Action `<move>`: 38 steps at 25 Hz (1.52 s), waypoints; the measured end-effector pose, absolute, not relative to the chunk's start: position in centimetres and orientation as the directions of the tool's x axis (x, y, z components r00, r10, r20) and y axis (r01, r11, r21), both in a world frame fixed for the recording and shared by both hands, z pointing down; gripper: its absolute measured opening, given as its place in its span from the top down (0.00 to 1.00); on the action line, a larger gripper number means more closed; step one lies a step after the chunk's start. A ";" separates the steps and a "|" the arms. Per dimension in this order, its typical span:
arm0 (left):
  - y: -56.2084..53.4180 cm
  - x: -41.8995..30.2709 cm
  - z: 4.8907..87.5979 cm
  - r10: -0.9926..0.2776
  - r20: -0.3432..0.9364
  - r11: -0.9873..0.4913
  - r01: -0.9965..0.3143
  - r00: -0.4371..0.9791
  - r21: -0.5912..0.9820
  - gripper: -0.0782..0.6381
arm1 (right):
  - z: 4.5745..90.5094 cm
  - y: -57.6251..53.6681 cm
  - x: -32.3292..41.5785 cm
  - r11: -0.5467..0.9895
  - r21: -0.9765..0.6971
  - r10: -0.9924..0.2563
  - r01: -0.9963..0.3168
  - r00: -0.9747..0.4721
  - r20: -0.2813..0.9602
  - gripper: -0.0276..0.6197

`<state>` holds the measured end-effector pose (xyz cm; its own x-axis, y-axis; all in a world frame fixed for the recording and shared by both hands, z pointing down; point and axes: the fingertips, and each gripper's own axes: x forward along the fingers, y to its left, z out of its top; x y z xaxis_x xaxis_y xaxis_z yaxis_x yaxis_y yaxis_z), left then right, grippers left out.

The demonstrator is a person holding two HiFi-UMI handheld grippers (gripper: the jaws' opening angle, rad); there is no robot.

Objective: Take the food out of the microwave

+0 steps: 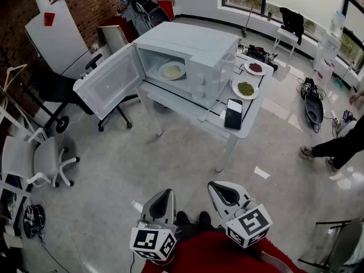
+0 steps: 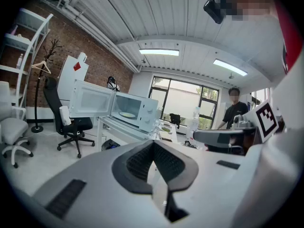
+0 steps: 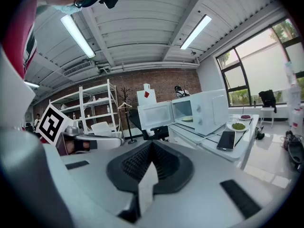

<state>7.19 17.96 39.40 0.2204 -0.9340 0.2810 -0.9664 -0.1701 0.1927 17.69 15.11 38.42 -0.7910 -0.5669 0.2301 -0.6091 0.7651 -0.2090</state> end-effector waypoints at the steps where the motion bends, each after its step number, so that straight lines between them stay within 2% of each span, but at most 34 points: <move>1: 17.9 7.1 39.4 -0.934 0.281 -0.170 -0.967 0.220 0.192 0.88 | 38.3 15.1 17.7 0.766 -0.206 -0.566 -0.609 -0.791 0.230 0.94; 25: 16.3 8.4 39.6 -0.936 0.287 -0.159 -0.972 0.204 0.174 0.88 | 38.6 13.6 18.7 0.772 -0.229 -0.553 -0.593 -0.804 0.219 0.94; 38: 14.6 6.8 39.0 -0.944 0.267 -0.143 -0.969 0.195 0.201 0.88 | 38.1 12.2 17.3 0.779 -0.226 -0.547 -0.585 -0.810 0.213 0.94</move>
<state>6.80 14.61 38.96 0.1945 -0.9439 0.2667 -0.9692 -0.1430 0.2006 17.28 12.20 38.12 -0.8099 -0.5466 0.2129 -0.5850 0.7789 -0.2259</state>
